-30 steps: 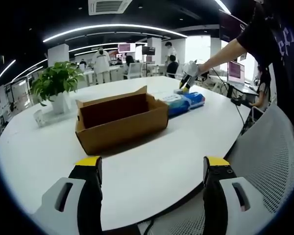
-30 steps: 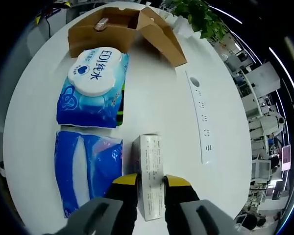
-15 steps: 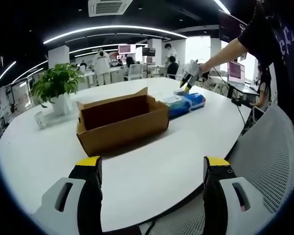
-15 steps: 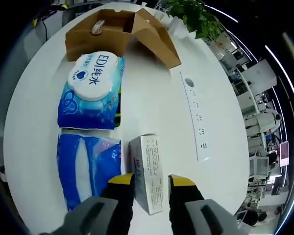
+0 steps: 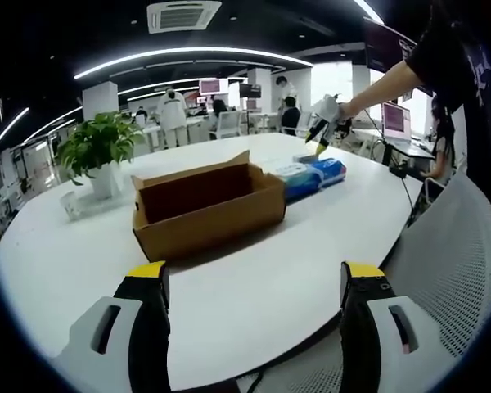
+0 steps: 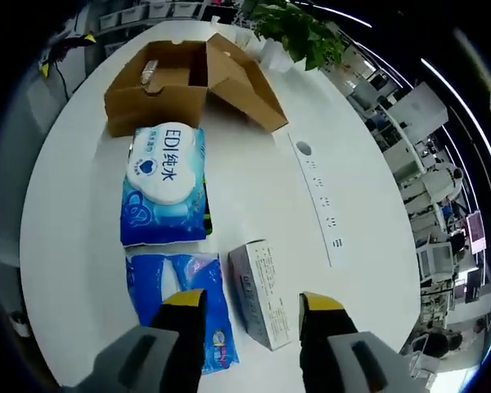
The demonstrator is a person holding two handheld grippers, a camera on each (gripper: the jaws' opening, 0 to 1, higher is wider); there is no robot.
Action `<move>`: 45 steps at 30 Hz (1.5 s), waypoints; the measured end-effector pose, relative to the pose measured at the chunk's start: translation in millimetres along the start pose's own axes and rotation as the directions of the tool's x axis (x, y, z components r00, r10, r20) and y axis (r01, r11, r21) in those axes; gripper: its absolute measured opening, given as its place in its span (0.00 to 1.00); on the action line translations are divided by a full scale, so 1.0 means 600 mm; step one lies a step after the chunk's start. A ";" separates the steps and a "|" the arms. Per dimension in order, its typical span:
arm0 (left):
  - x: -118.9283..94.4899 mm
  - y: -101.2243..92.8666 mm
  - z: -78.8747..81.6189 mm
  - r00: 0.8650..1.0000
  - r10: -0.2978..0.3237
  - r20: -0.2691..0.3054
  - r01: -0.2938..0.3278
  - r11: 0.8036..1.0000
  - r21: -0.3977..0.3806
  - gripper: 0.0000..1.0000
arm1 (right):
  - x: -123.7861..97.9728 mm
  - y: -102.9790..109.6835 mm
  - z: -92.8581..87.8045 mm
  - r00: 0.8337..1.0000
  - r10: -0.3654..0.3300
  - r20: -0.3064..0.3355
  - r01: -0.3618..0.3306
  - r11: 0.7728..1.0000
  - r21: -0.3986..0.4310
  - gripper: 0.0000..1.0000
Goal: Operate the shoe box by opening the lid, removing the specified soft item, and placing it in the target area until the item is outside and the box remains undamaged.
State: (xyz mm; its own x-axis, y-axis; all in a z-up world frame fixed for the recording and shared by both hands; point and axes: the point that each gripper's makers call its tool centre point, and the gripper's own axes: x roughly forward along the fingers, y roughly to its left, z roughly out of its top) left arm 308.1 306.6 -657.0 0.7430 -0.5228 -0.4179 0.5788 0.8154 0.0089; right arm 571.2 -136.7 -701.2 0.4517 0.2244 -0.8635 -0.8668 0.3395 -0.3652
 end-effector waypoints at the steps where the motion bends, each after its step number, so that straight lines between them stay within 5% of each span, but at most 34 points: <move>1: 0.000 0.000 0.001 1.000 -0.001 0.005 0.001 1.000 0.000 0.84 | -0.003 0.001 0.001 1.000 -0.003 0.008 0.003 1.000 0.016 0.47; 9: 0.001 -0.002 0.005 1.000 -0.002 0.017 0.002 1.000 0.003 0.85 | -0.039 0.016 0.031 0.996 -0.044 0.074 0.031 0.986 0.164 0.60; 21: 0.001 -0.002 0.011 1.000 -0.002 0.030 0.002 1.000 0.010 0.85 | -0.079 0.057 0.066 0.988 -0.086 0.127 0.049 0.960 0.274 0.75; 24: 0.001 -0.002 0.013 0.999 0.000 0.034 0.000 1.000 0.002 0.85 | -0.087 0.065 0.072 0.984 -0.102 0.143 0.051 0.946 0.320 0.78; 28: 0.001 -0.001 0.012 0.999 0.002 0.033 -0.001 1.000 -0.014 0.86 | -0.097 0.092 0.081 0.981 -0.097 0.168 0.012 0.895 0.447 0.88; 33: 0.001 -0.005 0.014 0.999 -0.008 0.041 0.009 1.000 -0.014 0.86 | -0.111 0.107 0.080 0.975 -0.140 0.171 0.049 0.890 0.453 0.92; 39: 0.002 -0.010 0.015 0.999 -0.023 0.043 0.024 0.999 -0.021 0.86 | -0.132 0.116 0.098 0.948 -0.227 0.222 0.080 0.848 0.524 1.00; 45: 0.003 -0.011 0.015 0.999 -0.029 0.043 0.030 0.999 -0.033 0.87 | -0.156 0.138 0.117 0.930 -0.267 0.252 0.100 0.845 0.526 1.00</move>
State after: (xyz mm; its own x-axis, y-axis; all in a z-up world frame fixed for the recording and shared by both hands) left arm 308.6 298.3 -649.8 0.7397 -0.5561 -0.3789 0.5894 0.8071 -0.0338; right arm 472.0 -65.7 -626.1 0.7050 0.3480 -0.6180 -0.5758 0.7895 -0.2123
